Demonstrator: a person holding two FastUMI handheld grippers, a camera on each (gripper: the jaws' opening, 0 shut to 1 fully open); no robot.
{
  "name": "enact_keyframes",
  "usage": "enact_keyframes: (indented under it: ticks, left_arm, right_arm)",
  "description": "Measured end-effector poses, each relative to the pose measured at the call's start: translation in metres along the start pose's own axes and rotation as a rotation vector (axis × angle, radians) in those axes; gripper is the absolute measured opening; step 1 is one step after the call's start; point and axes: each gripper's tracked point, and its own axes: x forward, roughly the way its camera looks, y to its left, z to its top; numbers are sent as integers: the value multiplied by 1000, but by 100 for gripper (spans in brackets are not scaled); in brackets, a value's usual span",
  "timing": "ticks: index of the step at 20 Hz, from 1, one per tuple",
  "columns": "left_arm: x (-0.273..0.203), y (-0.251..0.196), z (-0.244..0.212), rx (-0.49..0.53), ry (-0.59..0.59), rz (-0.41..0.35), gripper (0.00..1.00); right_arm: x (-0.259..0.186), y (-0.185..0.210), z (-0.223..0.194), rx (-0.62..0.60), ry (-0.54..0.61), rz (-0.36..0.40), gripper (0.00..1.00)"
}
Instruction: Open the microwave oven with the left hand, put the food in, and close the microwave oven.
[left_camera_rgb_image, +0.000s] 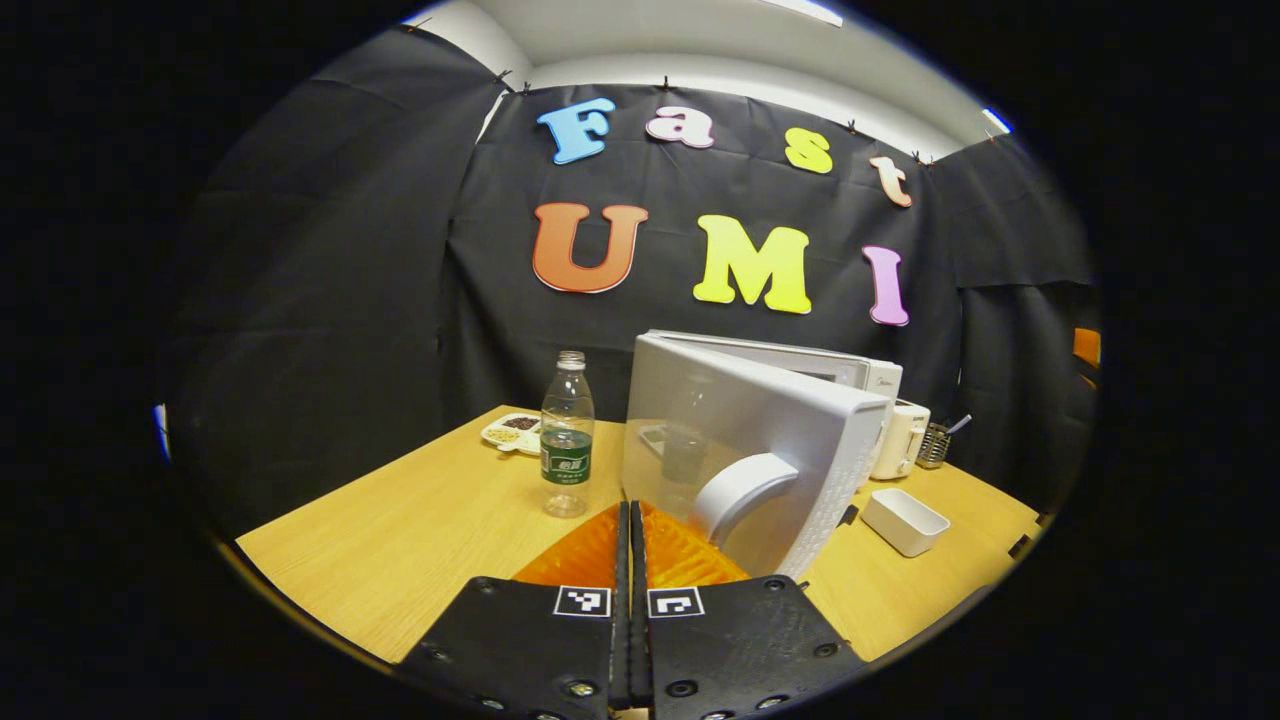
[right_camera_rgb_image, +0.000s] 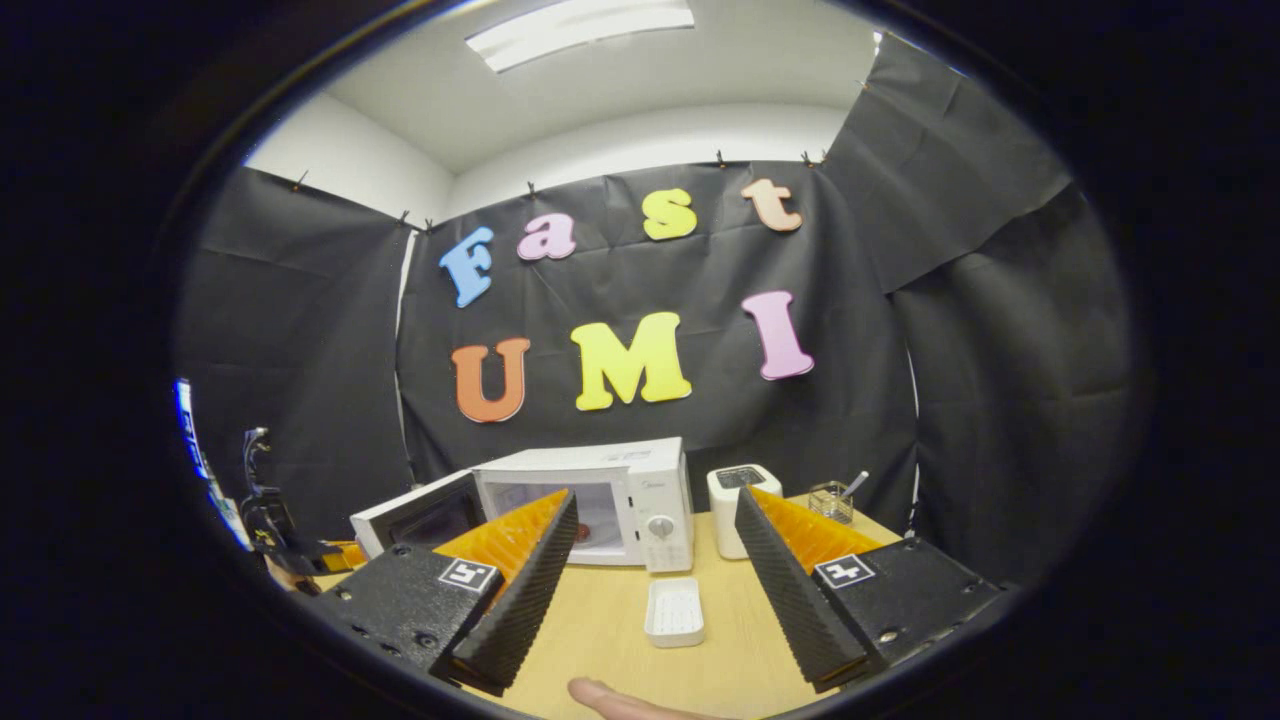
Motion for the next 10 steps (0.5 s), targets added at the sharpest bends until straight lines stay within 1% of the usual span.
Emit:
enact_keyframes:
  ticks: [9, 10]
  left_arm:
    - [23, -90, -4, 36, 14, -138, 0]
    - [30, -99, -3, 40, 11, -148, 0]
  right_arm:
    - [-14, -13, 14, -21, -27, 0, 100]
    - [-16, -17, 14, -26, -28, -5, 89]
